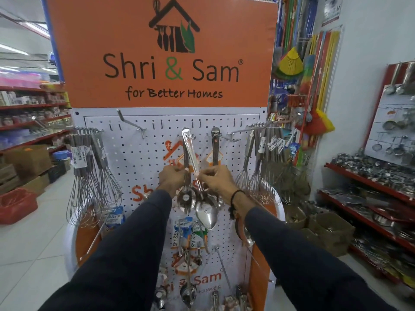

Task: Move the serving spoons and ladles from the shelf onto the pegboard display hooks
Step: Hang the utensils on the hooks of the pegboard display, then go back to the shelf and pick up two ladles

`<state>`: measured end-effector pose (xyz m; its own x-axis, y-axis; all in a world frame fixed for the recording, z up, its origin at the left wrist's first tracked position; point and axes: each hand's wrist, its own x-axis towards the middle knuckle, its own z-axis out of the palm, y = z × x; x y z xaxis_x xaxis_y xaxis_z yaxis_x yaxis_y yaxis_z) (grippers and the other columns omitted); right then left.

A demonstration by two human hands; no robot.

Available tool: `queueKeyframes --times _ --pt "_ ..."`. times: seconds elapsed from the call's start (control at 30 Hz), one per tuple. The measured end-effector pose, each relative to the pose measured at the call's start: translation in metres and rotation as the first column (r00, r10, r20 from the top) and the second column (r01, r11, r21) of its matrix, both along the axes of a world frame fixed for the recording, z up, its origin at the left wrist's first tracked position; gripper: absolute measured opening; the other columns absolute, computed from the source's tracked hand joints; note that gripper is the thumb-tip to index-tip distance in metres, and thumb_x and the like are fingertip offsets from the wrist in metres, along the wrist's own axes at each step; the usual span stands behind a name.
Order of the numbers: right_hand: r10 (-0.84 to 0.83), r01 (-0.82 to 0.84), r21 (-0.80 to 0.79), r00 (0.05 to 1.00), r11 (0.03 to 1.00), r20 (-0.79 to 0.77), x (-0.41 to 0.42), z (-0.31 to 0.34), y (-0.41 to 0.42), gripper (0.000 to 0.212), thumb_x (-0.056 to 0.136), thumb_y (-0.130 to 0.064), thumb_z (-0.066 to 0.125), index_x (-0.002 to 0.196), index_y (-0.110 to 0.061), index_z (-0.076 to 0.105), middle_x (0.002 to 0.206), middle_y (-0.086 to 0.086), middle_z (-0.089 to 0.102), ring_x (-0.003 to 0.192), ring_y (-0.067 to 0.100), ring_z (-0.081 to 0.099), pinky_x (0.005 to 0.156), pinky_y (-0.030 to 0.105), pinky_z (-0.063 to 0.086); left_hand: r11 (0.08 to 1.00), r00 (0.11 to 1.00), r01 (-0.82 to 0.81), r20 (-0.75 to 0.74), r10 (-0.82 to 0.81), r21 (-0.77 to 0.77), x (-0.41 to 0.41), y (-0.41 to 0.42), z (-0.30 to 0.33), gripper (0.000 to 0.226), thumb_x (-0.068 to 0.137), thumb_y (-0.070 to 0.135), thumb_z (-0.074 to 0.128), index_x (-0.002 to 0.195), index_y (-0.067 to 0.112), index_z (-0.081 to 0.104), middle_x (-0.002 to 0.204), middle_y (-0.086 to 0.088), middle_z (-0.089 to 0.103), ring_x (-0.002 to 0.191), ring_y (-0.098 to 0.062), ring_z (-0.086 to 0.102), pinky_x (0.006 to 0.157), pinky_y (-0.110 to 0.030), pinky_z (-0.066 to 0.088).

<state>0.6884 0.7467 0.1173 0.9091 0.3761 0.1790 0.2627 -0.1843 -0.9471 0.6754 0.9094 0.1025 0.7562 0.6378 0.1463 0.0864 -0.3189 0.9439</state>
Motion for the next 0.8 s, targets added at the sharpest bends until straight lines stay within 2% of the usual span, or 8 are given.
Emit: queueKeyframes --times 0.17,0.33,0.43,0.5,0.57,0.67,0.73,0.8 --pt "-0.127 0.136 -0.131 0.989 0.982 0.075 0.031 -0.010 0.033 0.014 0.085 -0.016 0.072 0.095 -0.008 0.079 0.094 0.013 0.080 0.087 0.030 0.077 0.080 0.047 0.063 0.958 0.990 -0.117 -0.047 0.134 0.262 -0.009 0.001 -0.007 0.014 0.091 0.007 0.064 0.098 0.009 0.076 0.091 -0.004 0.070 0.074 -0.017 0.064 0.059 -0.029 0.055" --pt "-0.256 0.334 -0.172 0.896 0.927 0.363 0.009 -0.015 0.003 0.022 0.086 -0.028 0.060 0.087 -0.018 0.079 0.085 -0.001 0.077 0.073 0.018 0.071 0.068 0.030 0.062 0.671 0.959 -0.252 0.086 0.270 0.697 -0.035 -0.025 -0.024 0.024 0.095 0.017 0.058 0.117 0.008 0.057 0.112 -0.008 0.059 0.086 -0.017 0.056 0.072 -0.033 0.054" --pt "-0.238 0.487 -0.240 0.727 0.840 0.644 -0.010 -0.016 -0.049 0.031 0.085 -0.040 0.054 0.071 -0.017 0.071 0.068 -0.001 0.070 0.064 0.020 0.062 0.060 0.028 0.053 0.492 0.992 -0.117 0.122 0.021 0.863 -0.043 -0.056 -0.033 0.024 0.095 0.021 0.053 0.117 0.010 0.056 0.112 -0.008 0.056 0.085 -0.024 0.061 0.067 -0.037 0.057" --pt "-0.262 0.619 -0.203 0.575 0.758 0.775 -0.024 -0.016 -0.092 0.038 0.083 -0.046 0.054 0.066 -0.014 0.065 0.063 0.001 0.067 0.062 0.023 0.063 0.058 0.031 0.053 0.287 0.964 0.003 0.073 -0.256 0.958 -0.046 -0.081 -0.039 0.033 0.090 0.036 0.055 0.114 0.012 0.058 0.107 -0.006 0.057 0.086 -0.025 0.061 0.067 -0.037 0.053" --pt "-0.284 0.729 -0.132 0.418 0.672 0.863 -0.039 -0.016 -0.151 0.040 0.083 -0.051 0.055 0.066 -0.015 0.063 0.065 0.001 0.065 0.062 0.024 0.063 0.057 0.033 0.052 0.096 0.888 0.103 -0.048 -0.458 0.990 -0.046 -0.119 -0.045 0.066 0.085 0.057 0.055 0.133 0.013 0.053 0.126 -0.010 0.056 0.106 -0.029 0.058 0.087 -0.042 0.050" --pt "-0.240 0.850 -0.296 0.427 0.436 0.872 -0.062 -0.019 -0.251 0.061 0.082 -0.072 0.042 0.105 -0.021 0.065 0.095 0.004 0.069 0.088 0.027 0.065 0.077 0.038 0.049 -0.025 0.801 0.234 -0.207 -0.562 0.972 -0.045 -0.187 -0.050 0.106 0.080 0.084 0.040 0.162 0.023 0.010 0.169 -0.012 0.014 0.154 -0.035 0.014 0.124 -0.054 0.013" --pt "-0.332 0.850 -0.488 0.526 0.197 0.783 -0.088 -0.023 -0.333 0.090 0.075 -0.087 0.027 0.142 -0.030 0.045 0.137 0.007 0.058 0.126 0.031 0.052 0.103 0.054 0.036 -0.071 0.737 0.283 -0.264 -0.622 0.957 -0.046 -0.255 -0.053 0.111 0.076 0.093 0.024 0.161 0.029 -0.007 0.171 -0.009 -0.008 0.156 -0.036 -0.011 0.123 -0.060 -0.005" --pt "-0.465 0.796 -0.598 0.564 0.090 0.682 -0.114 -0.026 -0.397 0.102 0.070 -0.094 0.017 0.156 -0.040 0.018 0.163 0.005 0.030 0.151 0.033 0.025 0.113 0.069 0.013 -0.126 0.707 0.313 -0.319 -0.632 0.941 -0.050 -0.313 -0.051 0.113 0.070 0.097 0.008 0.160 0.031 -0.013 0.170 -0.009 -0.013 0.155 -0.036 -0.016 0.121 -0.061 -0.009"
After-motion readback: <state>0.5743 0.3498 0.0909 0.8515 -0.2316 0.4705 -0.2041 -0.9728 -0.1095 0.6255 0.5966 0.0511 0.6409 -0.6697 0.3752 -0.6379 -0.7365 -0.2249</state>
